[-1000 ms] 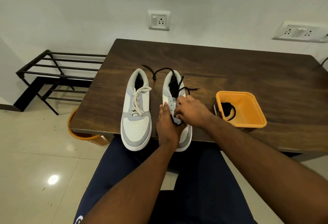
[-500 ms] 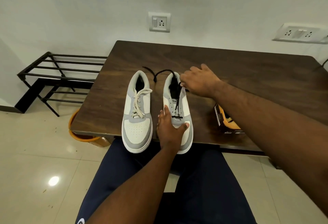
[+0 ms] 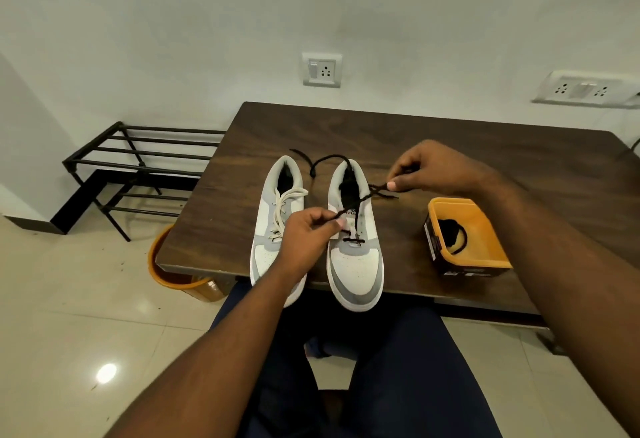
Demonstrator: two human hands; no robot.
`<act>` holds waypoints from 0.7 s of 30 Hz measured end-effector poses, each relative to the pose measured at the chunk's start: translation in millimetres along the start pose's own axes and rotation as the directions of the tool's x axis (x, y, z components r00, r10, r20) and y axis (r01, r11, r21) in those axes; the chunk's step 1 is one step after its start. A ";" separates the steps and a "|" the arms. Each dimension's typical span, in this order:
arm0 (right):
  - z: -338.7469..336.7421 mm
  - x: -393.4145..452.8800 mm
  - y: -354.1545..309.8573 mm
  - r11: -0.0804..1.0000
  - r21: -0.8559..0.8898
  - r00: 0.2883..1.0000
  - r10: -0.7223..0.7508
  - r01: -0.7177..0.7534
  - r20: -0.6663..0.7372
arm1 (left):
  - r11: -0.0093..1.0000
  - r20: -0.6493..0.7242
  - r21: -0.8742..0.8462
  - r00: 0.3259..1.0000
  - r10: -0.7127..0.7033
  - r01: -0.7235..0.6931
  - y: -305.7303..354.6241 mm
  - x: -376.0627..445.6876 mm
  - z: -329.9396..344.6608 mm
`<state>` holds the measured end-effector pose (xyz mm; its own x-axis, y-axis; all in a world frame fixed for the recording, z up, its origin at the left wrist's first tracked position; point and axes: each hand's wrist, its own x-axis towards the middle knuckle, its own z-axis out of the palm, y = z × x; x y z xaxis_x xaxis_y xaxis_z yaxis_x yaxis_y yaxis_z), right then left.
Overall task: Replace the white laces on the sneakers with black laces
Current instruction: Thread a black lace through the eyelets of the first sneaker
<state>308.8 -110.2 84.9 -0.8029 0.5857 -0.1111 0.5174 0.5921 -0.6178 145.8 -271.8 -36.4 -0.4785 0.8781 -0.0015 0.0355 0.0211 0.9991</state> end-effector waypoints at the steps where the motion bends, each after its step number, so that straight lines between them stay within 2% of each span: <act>1: -4.5 -2.3 1.0 1.000 0.026 0.999 0.001 0.001 -0.045 | 1.000 0.040 -0.026 0.999 -0.012 0.013 -0.2 -2.2 -2.8; 4: 4.6 -2.8 -11.1 0.995 0.048 0.993 -0.081 0.085 -0.084 | 0.988 0.184 -0.155 0.983 0.007 0.022 16.0 -4.1 2.9; 7: 22.3 0.9 -25.5 0.987 0.064 0.986 -0.143 0.149 -0.089 | 0.992 0.194 -0.106 0.977 0.091 -0.071 40.2 -1.7 15.4; 9: 20.5 0.4 -24.0 0.980 0.133 0.981 -0.130 0.150 -0.146 | 0.990 0.084 -0.121 0.992 0.089 -0.079 42.7 -1.0 12.2; 11: 12.7 -6.1 -12.7 0.969 0.220 0.977 -0.069 0.113 -0.201 | 0.963 -0.099 -0.269 0.995 -0.005 -0.021 33.7 0.8 -2.2; 13: 6.3 -15.1 4.0 0.938 0.340 0.966 0.028 0.063 -0.256 | 0.875 -0.297 -0.484 0.935 -0.193 0.027 22.9 5.3 -22.5; 15: 5.5 -19.6 17.8 0.899 0.438 0.950 0.112 0.028 -0.290 | 0.825 -0.432 -0.562 0.832 -0.349 0.055 14.0 9.3 -34.3; 16: 9.6 -19.9 18.9 0.886 0.463 0.950 0.128 0.020 -0.285 | 0.864 -0.482 -0.494 0.798 -0.362 0.094 9.9 10.3 -35.0; 17: 15.0 -20.1 15.4 0.878 0.478 0.954 0.130 0.014 -0.268 | 0.930 -0.521 -0.342 0.797 -0.306 0.133 10.1 9.2 -31.7; 18: 22.2 -19.0 10.2 0.882 0.472 0.962 0.116 0.014 -0.246 | 0.980 -0.513 -0.152 0.838 -0.186 0.125 12.9 6.6 -25.9; 19: 30.1 -17.8 2.0 0.891 0.453 0.972 0.085 0.023 -0.218 | 0.998 -0.422 0.012 0.905 -0.044 0.054 17.6 6.0 -18.4; 20: 37.8 -16.8 -6.8 0.898 0.438 0.981 0.042 0.046 -0.189 | 0.994 -0.270 0.105 0.961 0.058 -0.030 26.7 4.1 -9.7; 21: 45.0 -15.5 -14.5 0.899 0.434 0.987 0.006 0.067 -0.163 | 0.990 -0.101 0.115 0.990 0.099 -0.087 38.0 1.6 -0.9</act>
<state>300.4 -152.8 60.6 -0.7408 0.6716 0.0140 0.2831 0.3311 -0.9001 145.6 -270.1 1.6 -0.5591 0.8229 0.1013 0.1778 -0.0003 0.9841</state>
